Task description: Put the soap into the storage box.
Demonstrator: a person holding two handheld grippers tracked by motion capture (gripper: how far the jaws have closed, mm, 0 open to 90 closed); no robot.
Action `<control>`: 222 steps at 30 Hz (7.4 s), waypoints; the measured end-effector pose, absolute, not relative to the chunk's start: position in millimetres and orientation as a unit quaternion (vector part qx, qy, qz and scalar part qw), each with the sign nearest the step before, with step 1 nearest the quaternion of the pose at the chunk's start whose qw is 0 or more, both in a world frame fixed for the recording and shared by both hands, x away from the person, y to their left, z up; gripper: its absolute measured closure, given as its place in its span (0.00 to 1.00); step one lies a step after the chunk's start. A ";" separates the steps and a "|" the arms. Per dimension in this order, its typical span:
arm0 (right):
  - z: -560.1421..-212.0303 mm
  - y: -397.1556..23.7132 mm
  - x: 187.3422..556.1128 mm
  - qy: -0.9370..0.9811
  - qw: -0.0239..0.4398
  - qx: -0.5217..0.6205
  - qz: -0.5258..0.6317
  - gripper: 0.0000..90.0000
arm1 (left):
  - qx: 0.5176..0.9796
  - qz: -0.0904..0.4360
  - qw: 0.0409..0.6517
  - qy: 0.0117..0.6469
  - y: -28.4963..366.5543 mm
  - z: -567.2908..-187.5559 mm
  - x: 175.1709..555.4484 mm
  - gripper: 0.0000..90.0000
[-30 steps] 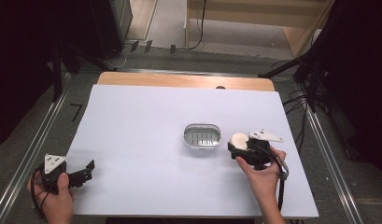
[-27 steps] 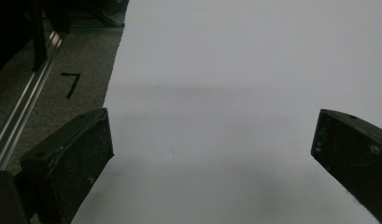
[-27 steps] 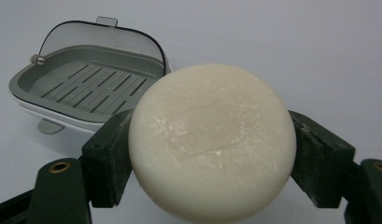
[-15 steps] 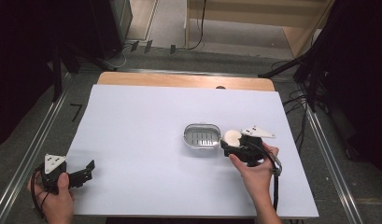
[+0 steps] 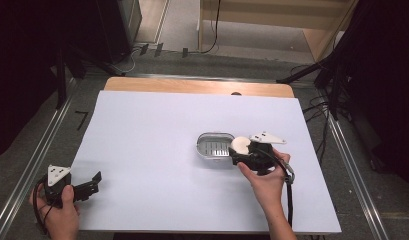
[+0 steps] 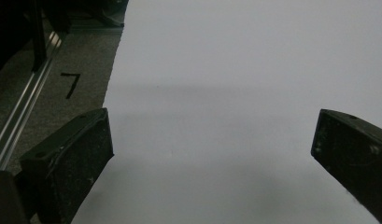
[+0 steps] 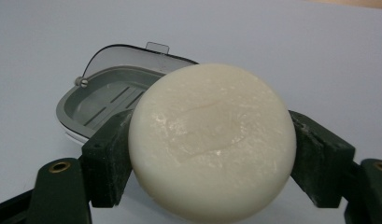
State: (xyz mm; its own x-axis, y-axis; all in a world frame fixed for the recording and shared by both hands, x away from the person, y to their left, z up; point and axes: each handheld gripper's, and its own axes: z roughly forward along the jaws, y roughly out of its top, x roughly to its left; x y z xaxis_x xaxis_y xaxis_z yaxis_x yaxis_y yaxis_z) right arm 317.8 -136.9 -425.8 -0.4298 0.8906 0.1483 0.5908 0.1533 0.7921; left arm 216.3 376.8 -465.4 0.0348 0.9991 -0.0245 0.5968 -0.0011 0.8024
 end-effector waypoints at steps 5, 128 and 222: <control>-424.6 -130.3 320.6 0.739 0.176 0.500 0.417 0.27 | 0.639 0.304 0.332 0.624 376.7 -465.5 216.4 0.00; -430.4 -100.6 332.3 0.723 0.168 0.516 0.428 0.27 | 0.639 0.303 0.332 0.624 376.7 -465.5 216.3 0.00; -476.2 -315.9 248.6 0.652 0.191 0.588 0.438 0.13 | 0.641 0.308 0.326 0.623 375.7 -465.5 216.3 0.00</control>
State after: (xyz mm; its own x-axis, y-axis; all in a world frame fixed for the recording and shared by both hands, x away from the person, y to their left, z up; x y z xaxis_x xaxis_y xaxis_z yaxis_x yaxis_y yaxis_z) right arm 248.6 -315.9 -476.2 -0.2346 0.9349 0.2663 0.6000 -0.0763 0.7964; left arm 216.3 375.7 -465.5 0.0338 0.9994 -0.0115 0.5975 -0.0109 0.8018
